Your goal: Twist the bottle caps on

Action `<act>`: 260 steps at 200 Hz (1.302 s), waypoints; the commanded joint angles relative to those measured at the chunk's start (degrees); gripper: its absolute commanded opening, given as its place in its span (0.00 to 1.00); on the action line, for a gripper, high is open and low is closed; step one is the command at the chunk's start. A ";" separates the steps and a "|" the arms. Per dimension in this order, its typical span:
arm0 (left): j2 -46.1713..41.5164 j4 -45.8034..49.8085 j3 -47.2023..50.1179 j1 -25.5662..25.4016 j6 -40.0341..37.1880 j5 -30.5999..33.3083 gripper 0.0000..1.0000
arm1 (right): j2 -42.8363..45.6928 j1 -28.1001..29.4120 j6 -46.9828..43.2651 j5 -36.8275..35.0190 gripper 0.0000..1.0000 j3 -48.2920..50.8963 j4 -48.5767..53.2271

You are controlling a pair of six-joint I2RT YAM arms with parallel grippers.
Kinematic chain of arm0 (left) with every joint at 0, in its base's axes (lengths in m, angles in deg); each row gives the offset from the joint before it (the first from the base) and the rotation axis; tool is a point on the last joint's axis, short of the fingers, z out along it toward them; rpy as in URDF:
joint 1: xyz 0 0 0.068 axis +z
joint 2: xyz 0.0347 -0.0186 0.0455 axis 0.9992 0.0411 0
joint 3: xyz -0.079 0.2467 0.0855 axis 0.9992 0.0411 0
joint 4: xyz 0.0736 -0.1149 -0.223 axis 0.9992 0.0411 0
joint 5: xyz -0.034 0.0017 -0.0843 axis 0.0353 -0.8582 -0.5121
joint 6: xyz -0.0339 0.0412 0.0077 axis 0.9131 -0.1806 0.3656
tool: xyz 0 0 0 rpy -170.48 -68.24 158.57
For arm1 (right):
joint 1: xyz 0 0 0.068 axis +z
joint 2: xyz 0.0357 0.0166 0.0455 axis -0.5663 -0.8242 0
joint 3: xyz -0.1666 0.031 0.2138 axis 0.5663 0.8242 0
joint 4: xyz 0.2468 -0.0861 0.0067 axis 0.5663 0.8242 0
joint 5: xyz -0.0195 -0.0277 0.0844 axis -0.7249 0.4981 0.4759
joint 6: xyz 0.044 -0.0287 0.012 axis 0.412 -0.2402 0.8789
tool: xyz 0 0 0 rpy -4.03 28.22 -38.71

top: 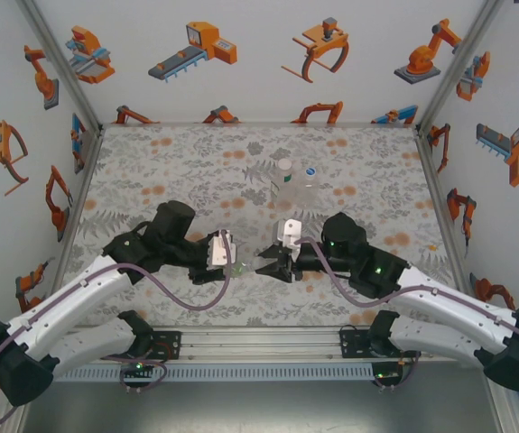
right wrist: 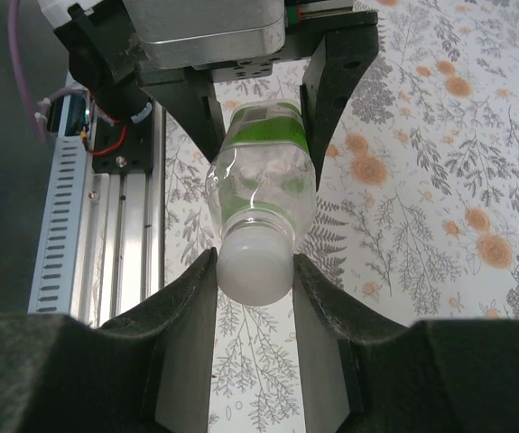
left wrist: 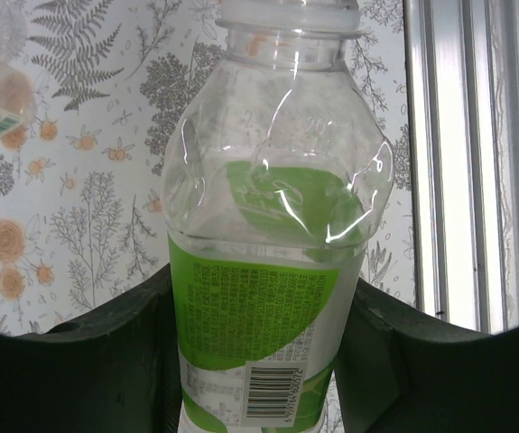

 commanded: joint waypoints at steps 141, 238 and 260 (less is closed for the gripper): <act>-0.51 -0.37 -1.78 1.29 -0.52 -8.91 0.00 | -5.93 0.56 -8.99 5.71 0.08 -4.02 3.12; -1.50 -0.21 -1.86 1.29 -0.96 -9.52 0.00 | -7.04 0.75 -0.93 -0.37 0.00 -3.65 1.06; -1.76 -0.15 -1.87 1.23 -1.00 -8.01 0.00 | -8.04 0.70 12.35 -1.66 0.00 -3.81 -0.02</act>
